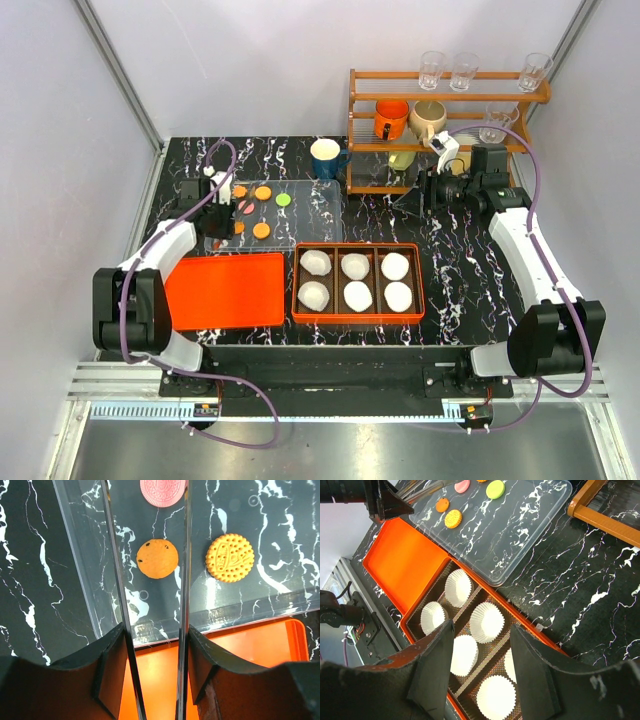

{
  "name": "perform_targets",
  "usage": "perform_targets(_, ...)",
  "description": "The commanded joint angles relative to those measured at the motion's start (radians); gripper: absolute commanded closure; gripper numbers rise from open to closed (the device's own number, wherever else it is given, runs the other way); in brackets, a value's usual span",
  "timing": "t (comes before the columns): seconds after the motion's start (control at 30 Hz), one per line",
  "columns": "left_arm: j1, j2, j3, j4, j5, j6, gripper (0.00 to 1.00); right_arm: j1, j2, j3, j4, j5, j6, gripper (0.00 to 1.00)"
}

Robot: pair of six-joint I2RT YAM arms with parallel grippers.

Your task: Pack the cookies

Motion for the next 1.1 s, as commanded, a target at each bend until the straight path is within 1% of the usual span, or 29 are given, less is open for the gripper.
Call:
perform_targets(0.0, 0.012, 0.021, 0.052, 0.062, -0.033, 0.014, 0.5, -0.003, -0.006, -0.001, 0.006, -0.012, -0.02, 0.42)
perform_targets(0.53, 0.026, 0.113, 0.108, 0.059, -0.013, 0.012, 0.53, -0.004, -0.001, -0.001, 0.004, -0.015, -0.019, 0.43)
perform_targets(0.93, 0.031, 0.149, 0.137, 0.034, 0.033, -0.015, 0.62, -0.004, 0.003, -0.001, 0.001, -0.016, -0.022, 0.43)
perform_targets(1.0, 0.032, 0.146, 0.132, 0.033, 0.045, -0.018, 0.66, -0.003, 0.005, -0.002, 0.003, -0.016, -0.022, 0.43)
perform_targets(1.07, 0.032, 0.14, 0.131, 0.031, 0.056, -0.024, 0.67, -0.004, 0.003, -0.002, 0.001, -0.016, -0.023, 0.43)
